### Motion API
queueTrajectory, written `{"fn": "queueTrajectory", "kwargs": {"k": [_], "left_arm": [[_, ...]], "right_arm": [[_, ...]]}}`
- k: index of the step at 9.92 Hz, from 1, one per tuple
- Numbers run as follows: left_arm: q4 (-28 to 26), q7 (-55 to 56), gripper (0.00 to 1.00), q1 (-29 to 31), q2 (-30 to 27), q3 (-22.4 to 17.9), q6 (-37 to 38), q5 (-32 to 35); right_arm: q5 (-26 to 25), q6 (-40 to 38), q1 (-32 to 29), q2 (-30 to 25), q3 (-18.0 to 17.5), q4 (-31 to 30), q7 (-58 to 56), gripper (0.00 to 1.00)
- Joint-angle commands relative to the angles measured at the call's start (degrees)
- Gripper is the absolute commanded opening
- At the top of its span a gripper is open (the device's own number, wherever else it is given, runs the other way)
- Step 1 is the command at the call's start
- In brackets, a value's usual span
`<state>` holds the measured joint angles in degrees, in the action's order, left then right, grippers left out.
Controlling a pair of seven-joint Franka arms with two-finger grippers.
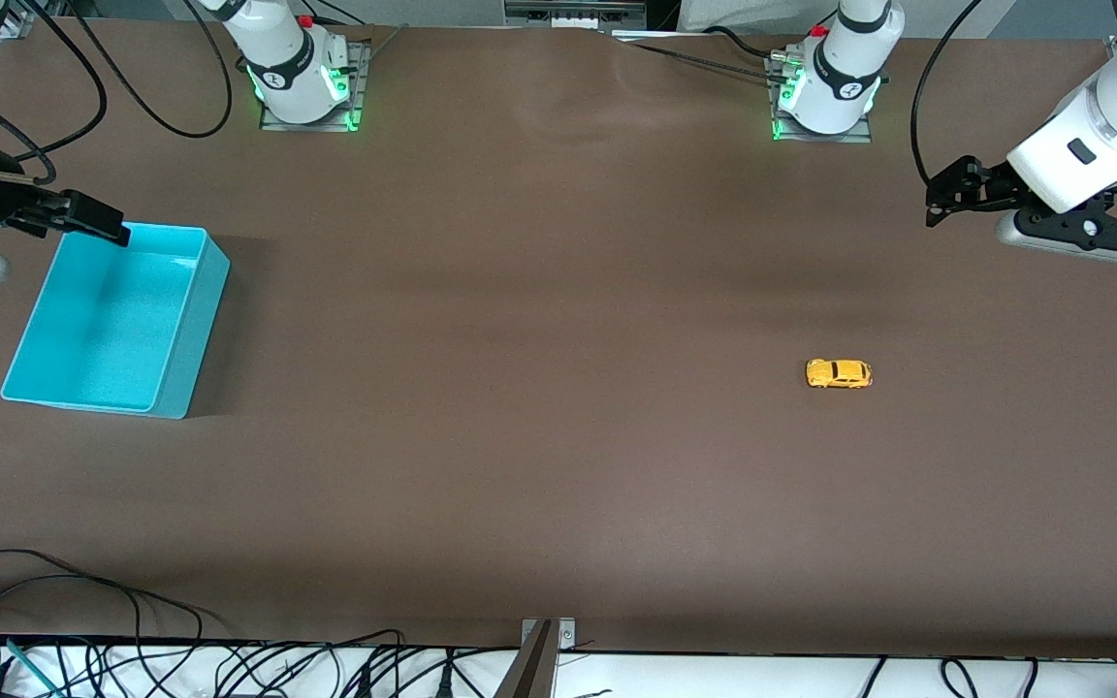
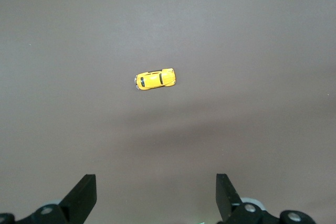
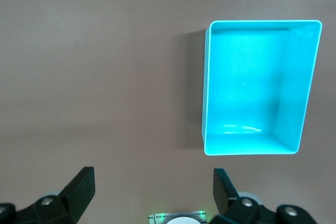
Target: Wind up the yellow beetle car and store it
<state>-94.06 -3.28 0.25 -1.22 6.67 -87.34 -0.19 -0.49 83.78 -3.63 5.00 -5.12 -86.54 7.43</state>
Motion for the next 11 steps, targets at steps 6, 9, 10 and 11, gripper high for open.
{"fn": "queueTrajectory", "kwargs": {"k": [6,9,10,11], "left_arm": [[2.13,0.38,1.00,0.11,1.13,0.27,1.38,-0.07],[2.13,0.38,1.00,0.19,1.40,0.19,1.38,-0.51],[2.13,0.47,1.00,0.11,1.48,0.27,1.38,-0.51],[2.13,0.47,1.00,0.02,1.57,0.27,1.38,-0.51]], "right_arm": [[-0.83,-0.63,-0.50,0.54,-0.24,0.67,1.01,1.00],[-0.83,-0.81,-0.50,0.54,-0.15,0.67,1.01,1.00],[-0.83,-0.81,-0.50,0.54,-0.15,0.67,1.01,1.00],[-0.83,-0.90,-0.50,0.54,-0.15,0.67,1.01,1.00]]}}
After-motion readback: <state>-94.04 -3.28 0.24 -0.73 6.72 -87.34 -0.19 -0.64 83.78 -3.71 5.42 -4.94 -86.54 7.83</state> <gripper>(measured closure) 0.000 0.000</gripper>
